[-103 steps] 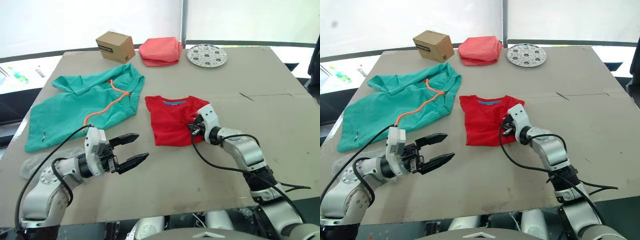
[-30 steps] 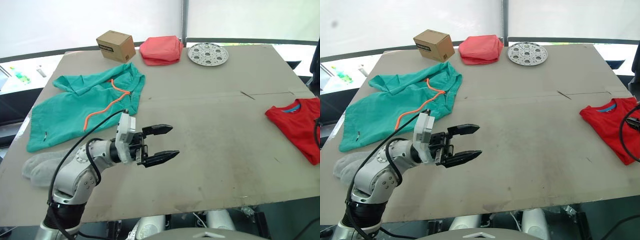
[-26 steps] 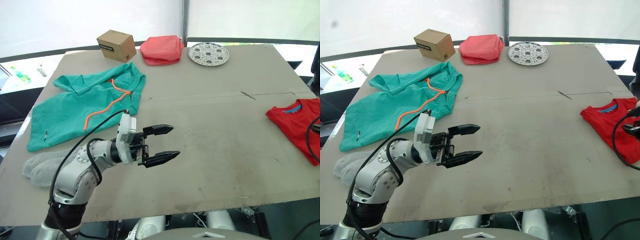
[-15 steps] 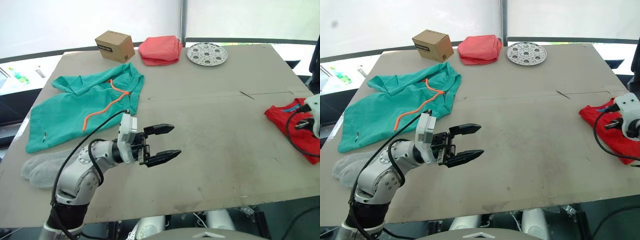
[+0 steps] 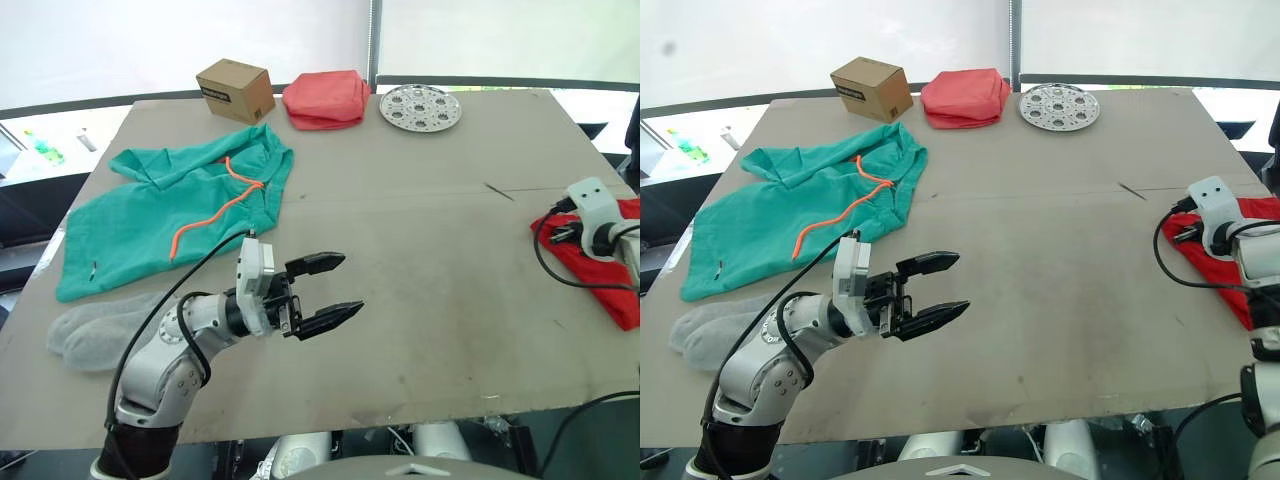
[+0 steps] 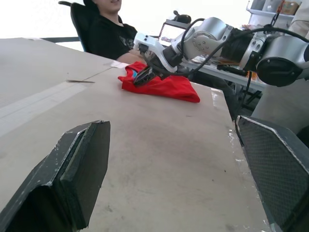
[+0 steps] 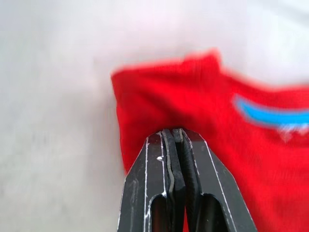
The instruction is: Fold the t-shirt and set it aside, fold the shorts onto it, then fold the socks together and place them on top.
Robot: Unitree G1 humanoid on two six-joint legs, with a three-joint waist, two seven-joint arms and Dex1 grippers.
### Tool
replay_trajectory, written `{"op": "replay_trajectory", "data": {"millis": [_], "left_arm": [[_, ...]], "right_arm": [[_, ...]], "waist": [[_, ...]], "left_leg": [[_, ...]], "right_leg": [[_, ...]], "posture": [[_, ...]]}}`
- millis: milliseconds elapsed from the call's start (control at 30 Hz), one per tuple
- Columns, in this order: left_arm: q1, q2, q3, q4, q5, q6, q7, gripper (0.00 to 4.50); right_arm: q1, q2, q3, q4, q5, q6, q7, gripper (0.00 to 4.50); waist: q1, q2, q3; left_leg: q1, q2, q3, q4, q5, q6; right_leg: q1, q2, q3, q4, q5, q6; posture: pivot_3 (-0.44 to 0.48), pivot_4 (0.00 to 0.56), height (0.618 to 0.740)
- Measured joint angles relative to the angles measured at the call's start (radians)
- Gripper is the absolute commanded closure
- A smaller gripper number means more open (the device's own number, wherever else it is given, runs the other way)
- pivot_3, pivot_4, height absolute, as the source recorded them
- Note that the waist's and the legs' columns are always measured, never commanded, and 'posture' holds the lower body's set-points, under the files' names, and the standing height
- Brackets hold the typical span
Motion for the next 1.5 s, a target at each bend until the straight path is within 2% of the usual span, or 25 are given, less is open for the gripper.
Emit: {"op": "replay_trajectory", "data": {"millis": [67,100,133,167,200,233,300,400,433,600,700,800,867,900,1067,1200,1233,1267,1333,1367,1400,1433,1500], "left_arm": [[0.003,-0.01,0.005,-0.001,-0.011,0.008,0.014,0.0],[0.005,-0.012,0.006,0.0,-0.019,0.012,0.017,0.0],[0.005,-0.02,0.006,0.001,-0.026,0.019,0.023,0.0],[0.004,-0.02,0.006,0.002,-0.026,0.019,0.024,0.0],[-0.004,-0.028,0.001,0.006,-0.027,0.026,0.03,0.0],[-0.01,-0.045,0.002,0.014,-0.029,0.03,0.044,0.0],[-0.021,-0.058,0.0,0.027,-0.029,0.038,0.065,0.0],[-0.069,-0.131,0.021,0.077,0.004,0.042,0.217,0.0],[-0.08,-0.141,0.031,0.088,0.014,0.042,0.257,0.0],[-0.105,-0.155,0.096,0.103,0.139,0.031,0.473,0.0],[-0.129,-0.112,0.105,0.145,0.26,0.058,0.59,0.0],[-0.161,-0.051,0.089,0.198,0.342,0.052,0.606,0.0],[-0.218,0.014,0.079,0.288,0.432,0.038,0.609,0.0],[-0.256,0.062,0.032,0.358,0.509,0.021,0.605,0.0],[-0.35,0.071,-0.019,0.55,0.595,0.063,0.601,0.0],[-0.391,0.072,-0.038,0.627,0.614,0.078,0.573,0.0],[-0.407,0.072,-0.038,0.65,0.618,0.077,0.564,0.51],[-0.426,0.072,-0.042,0.678,0.621,0.072,0.548,0.66],[-0.454,0.072,-0.046,0.741,0.621,0.044,0.505,1.58],[-0.46,0.072,-0.047,0.753,0.622,0.036,0.496,1.58],[-0.471,0.071,-0.052,0.776,0.623,0.022,0.482,2.33],[-0.486,0.07,-0.056,0.8,0.626,0.007,0.468,2.57],[-0.52,0.065,-0.064,0.86,0.63,-0.029,0.434,3.58]], "right_arm": [[0.127,-0.012,-0.117,-0.216,0.045,0.021,-0.004,4.42],[0.161,-0.007,-0.149,-0.284,0.067,0.027,-0.003,4.17],[0.244,0.069,-0.266,-0.455,0.127,0.042,-0.019,3.75],[0.249,0.077,-0.272,-0.469,0.134,0.043,-0.02,3.66],[0.285,0.129,-0.314,-0.56,0.184,0.058,-0.031,3.25],[0.333,0.231,-0.366,-0.694,0.259,0.066,-0.046,2.69],[0.365,0.279,-0.364,-0.788,0.322,0.081,-0.05,1.83],[0.394,0.403,-0.331,-0.95,0.435,0.078,-0.057,0.35],[0.391,0.43,-0.3,-0.977,0.458,0.073,-0.057,0.01],[0.36,0.46,-0.16,-1.013,0.491,-0.009,-0.025,0.01],[0.359,0.428,-0.054,-1.025,0.448,-0.121,0.027,0.01],[0.349,0.425,0.001,-1.029,0.433,-0.145,0.04,0.01],[0.327,0.435,0.053,-1.015,0.417,-0.166,0.039,0.01],[0.323,0.428,0.068,-0.985,0.396,-0.192,0.044,0.01],[0.351,0.404,0.091,-0.943,0.347,-0.241,0.051,0.01],[0.354,0.405,0.087,-0.946,0.338,-0.249,0.032,0.01],[0.358,0.405,0.088,-0.945,0.331,-0.259,0.03,0.0],[0.37,0.405,0.089,-0.945,0.316,-0.273,0.023,0.0],[0.395,0.411,0.104,-0.941,0.279,-0.289,-0.004,0.0],[0.398,0.416,0.108,-0.941,0.276,-0.289,-0.011,0.0],[0.406,0.426,0.108,-0.943,0.275,-0.29,-0.024,0.0],[0.416,0.435,0.109,-0.944,0.273,-0.291,-0.035,0.0],[0.44,0.444,0.112,-0.946,0.26,-0.298,-0.053,0.0]], "waist": [[0.005,0.0,0.0],[0.006,0.0,-0.001],[0.006,-0.002,-0.001],[0.005,-0.002,-0.001],[0.003,-0.002,-0.001],[0.002,-0.002,-0.001],[-0.003,0.0,0.0],[-0.007,0.0,0.0],[-0.009,-0.001,-0.001],[-0.011,-0.002,-0.001],[-0.006,-0.004,-0.002],[-0.008,-0.005,-0.002],[-0.01,-0.005,-0.002],[-0.007,-0.006,-0.002],[-0.008,-0.008,-0.002],[-0.011,-0.009,-0.002],[-0.011,-0.009,-0.002],[-0.011,-0.009,-0.002],[-0.011,-0.009,-0.002],[-0.011,-0.009,-0.002],[-0.011,-0.009,-0.002],[-0.011,-0.01,-0.002],[-0.009,-0.01,-0.002]], "left_leg": [[0.0,0.001,0.0,0.0,0.0,0.0],[0.0,0.001,0.0,0.0,0.0,0.0],[0.001,0.002,-0.001,-0.001,0.0,0.0],[0.001,0.002,0.0,-0.001,0.0,0.0],[0.001,0.002,0.0,-0.001,-0.001,0.0],[0.001,0.003,-0.002,-0.002,-0.002,0.003],[0.002,0.003,-0.002,-0.001,-0.003,0.004],[0.002,0.003,-0.003,0.0,-0.003,0.005],[0.002,0.003,-0.003,0.0,-0.003,0.005],[0.002,0.001,-0.002,0.001,-0.003,0.005],[0.002,0.0,-0.002,0.0,-0.001,0.002],[0.002,0.0,-0.002,0.0,-0.001,0.002],[0.003,0.0,-0.002,0.001,-0.003,0.005],[0.002,0.0,-0.002,0.001,-0.003,0.005],[0.0,0.0,-0.001,0.001,-0.002,0.004],[0.0,0.0,-0.001,0.0,0.0,-0.001],[0.001,0.0,-0.001,0.0,0.0,-0.001],[0.001,0.0,-0.001,0.0,0.0,-0.001],[0.001,0.0,0.0,0.0,0.0,0.0],[0.001,0.0,0.0,0.001,-0.001,0.001],[0.001,0.0,0.0,0.001,-0.002,0.003],[0.001,0.0,0.0,0.001,-0.002,0.003],[0.001,0.0,0.0,0.001,-0.002,0.003]], "right_leg": [[0.0,-0.001,0.0,0.0,0.0,0.0],[0.0,-0.001,0.001,0.0,0.0,0.0],[0.0,0.0,0.0,0.0,0.0,0.0],[0.0,0.0,0.0,0.0,0.0,0.0],[0.0,0.001,0.001,0.0,0.0,0.0],[0.0,0.001,0.0,0.0,0.0,0.0],[0.0,0.002,0.001,0.001,0.0,0.0],[0.0,0.002,0.001,0.001,0.0,0.0],[0.0,0.002,0.001,0.002,0.0,0.0],[0.0,0.003,0.005,0.003,0.001,-0.001],[0.0,0.004,0.004,0.004,0.0,-0.001],[0.0,0.004,0.004,0.005,0.0,-0.001],[-0.001,0.003,0.005,0.005,0.0,-0.001],[-0.002,0.002,0.005,0.006,0.0,-0.001],[-0.004,0.001,0.006,0.008,0.0,-0.001],[-0.006,0.001,0.007,0.01,0.0,-0.001],[-0.006,0.001,0.007,0.01,0.0,-0.001],[-0.006,0.001,0.007,0.01,0.0,-0.001],[-0.006,0.001,0.007,0.011,0.0,-0.001],[-0.006,0.001,0.007,0.011,0.0,-0.001],[-0.006,0.0,0.007,0.011,0.0,-0.001],[-0.006,0.0,0.007,0.011,0.0,-0.001],[-0.006,-0.001,0.007,0.011,0.0,-0.001]], "posture": [[0.0,0.15,0.736],[0.0,0.15,0.736],[0.0,0.15,0.736],[0.0,0.15,0.736],[0.0,0.15,0.736],[0.0,0.15,0.736],[0.0,0.15,0.736],[0.0,0.15,0.736],[0.0,0.15,0.736],[0.0,0.15,0.736],[0.0,0.15,0.736],[0.0,0.15,0.736],[0.0,0.15,0.736],[0.0,0.15,0.736],[0.0,0.15,0.736],[0.0,0.15,0.736],[0.0,0.15,0.736],[0.0,0.15,0.736],[0.0,0.15,0.736],[0.0,0.15,0.736],[0.0,0.15,0.736],[0.0,0.15,0.736],[0.0,0.15,0.736]]}}
